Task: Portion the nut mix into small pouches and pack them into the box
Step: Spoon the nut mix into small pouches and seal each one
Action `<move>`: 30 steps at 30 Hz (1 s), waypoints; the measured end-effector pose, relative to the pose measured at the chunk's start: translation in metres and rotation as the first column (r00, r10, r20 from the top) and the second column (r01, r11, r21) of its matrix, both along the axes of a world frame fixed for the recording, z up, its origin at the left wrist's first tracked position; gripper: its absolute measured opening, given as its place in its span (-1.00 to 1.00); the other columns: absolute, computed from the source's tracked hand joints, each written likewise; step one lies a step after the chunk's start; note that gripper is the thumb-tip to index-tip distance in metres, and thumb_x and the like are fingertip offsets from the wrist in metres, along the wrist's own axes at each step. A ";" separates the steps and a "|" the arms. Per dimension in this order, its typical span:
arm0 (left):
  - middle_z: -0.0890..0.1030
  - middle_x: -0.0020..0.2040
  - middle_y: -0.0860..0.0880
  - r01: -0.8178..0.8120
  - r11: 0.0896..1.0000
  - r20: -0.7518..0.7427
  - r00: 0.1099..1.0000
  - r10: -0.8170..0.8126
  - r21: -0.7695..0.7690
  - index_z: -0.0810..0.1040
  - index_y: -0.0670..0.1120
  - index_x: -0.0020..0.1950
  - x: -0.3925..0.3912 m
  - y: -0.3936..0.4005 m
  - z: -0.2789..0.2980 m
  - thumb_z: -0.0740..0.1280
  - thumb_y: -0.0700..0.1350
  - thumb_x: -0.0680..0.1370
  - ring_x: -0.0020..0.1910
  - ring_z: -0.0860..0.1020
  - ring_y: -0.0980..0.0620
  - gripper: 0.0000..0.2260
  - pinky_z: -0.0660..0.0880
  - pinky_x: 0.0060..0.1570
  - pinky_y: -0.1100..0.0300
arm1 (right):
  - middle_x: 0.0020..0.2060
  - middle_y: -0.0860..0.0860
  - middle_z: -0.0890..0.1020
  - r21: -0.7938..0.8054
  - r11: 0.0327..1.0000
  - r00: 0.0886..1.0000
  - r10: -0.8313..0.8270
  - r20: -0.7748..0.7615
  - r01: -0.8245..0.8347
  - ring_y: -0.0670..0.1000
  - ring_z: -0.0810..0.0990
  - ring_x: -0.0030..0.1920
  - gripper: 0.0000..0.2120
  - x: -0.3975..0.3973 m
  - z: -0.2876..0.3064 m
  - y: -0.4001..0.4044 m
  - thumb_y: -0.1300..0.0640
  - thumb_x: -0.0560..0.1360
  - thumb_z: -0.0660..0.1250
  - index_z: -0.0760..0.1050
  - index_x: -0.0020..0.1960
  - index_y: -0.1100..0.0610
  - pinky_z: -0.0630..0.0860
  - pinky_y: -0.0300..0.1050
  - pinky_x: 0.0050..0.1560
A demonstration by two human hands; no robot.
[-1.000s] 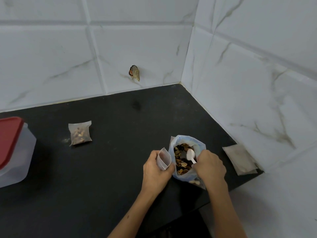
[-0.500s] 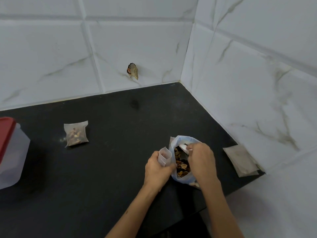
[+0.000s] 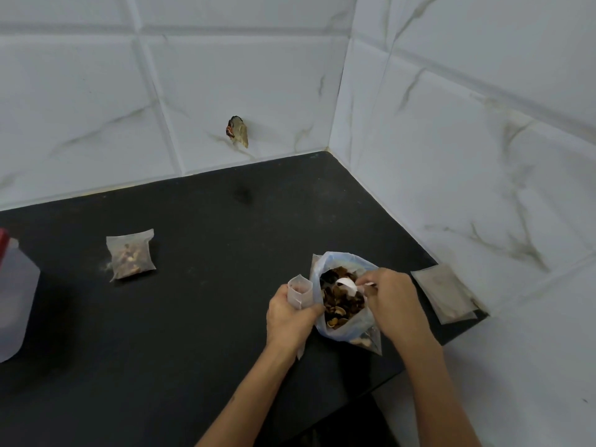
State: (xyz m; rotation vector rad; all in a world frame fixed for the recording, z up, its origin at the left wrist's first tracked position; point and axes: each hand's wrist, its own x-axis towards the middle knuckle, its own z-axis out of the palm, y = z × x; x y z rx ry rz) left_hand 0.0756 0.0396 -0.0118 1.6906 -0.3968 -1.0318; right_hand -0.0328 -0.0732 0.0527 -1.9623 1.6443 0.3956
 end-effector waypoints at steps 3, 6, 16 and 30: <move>0.67 -0.08 -0.08 -0.012 1.000 -0.008 1.000 0.012 0.003 0.57 -0.06 0.00 -0.001 0.001 0.000 0.47 -0.07 0.16 -0.05 0.65 -0.02 -0.58 0.61 -0.01 -0.09 | 0.15 0.14 0.54 -0.229 0.970 0.961 0.133 0.243 -0.077 0.10 0.50 0.15 -0.71 0.011 -0.010 0.012 0.28 0.52 0.25 0.53 0.22 0.15 0.41 -0.13 0.15; 0.67 -0.09 -0.11 -0.007 1.000 -0.031 0.999 0.006 -0.013 0.57 -0.10 0.01 -0.001 0.002 0.001 0.44 -0.13 0.17 -0.05 0.66 -0.07 -0.59 0.61 -0.01 -0.10 | 0.07 0.19 0.57 -0.415 0.881 0.870 0.376 0.320 -0.228 0.16 0.49 0.12 -0.71 0.007 -0.014 0.032 0.42 0.48 0.18 0.60 0.09 0.26 0.36 -0.09 0.11; 0.67 -0.03 -0.09 -0.021 1.000 -0.064 0.998 0.020 -0.017 0.57 -0.09 0.07 0.001 0.003 -0.003 0.51 -0.19 0.24 -0.01 0.65 -0.04 -0.59 0.60 0.03 -0.10 | -0.07 0.09 0.66 -0.482 0.866 0.893 0.316 0.321 -0.133 0.09 0.60 -0.01 -0.77 -0.024 0.014 0.018 0.32 0.50 0.25 0.64 0.02 0.16 0.48 -0.10 0.02; 0.67 -0.07 -0.16 -0.097 0.993 -0.135 0.987 0.087 -0.068 0.58 -0.15 0.03 -0.010 -0.002 -0.004 0.45 -0.36 0.29 -0.04 0.67 -0.10 -0.66 0.62 -0.01 -0.13 | -0.18 0.05 0.48 -0.291 0.949 0.966 -0.050 0.252 0.125 -0.03 0.52 -0.17 -0.78 -0.001 -0.002 0.025 0.13 0.56 0.23 0.48 0.12 0.24 0.43 -0.21 -0.23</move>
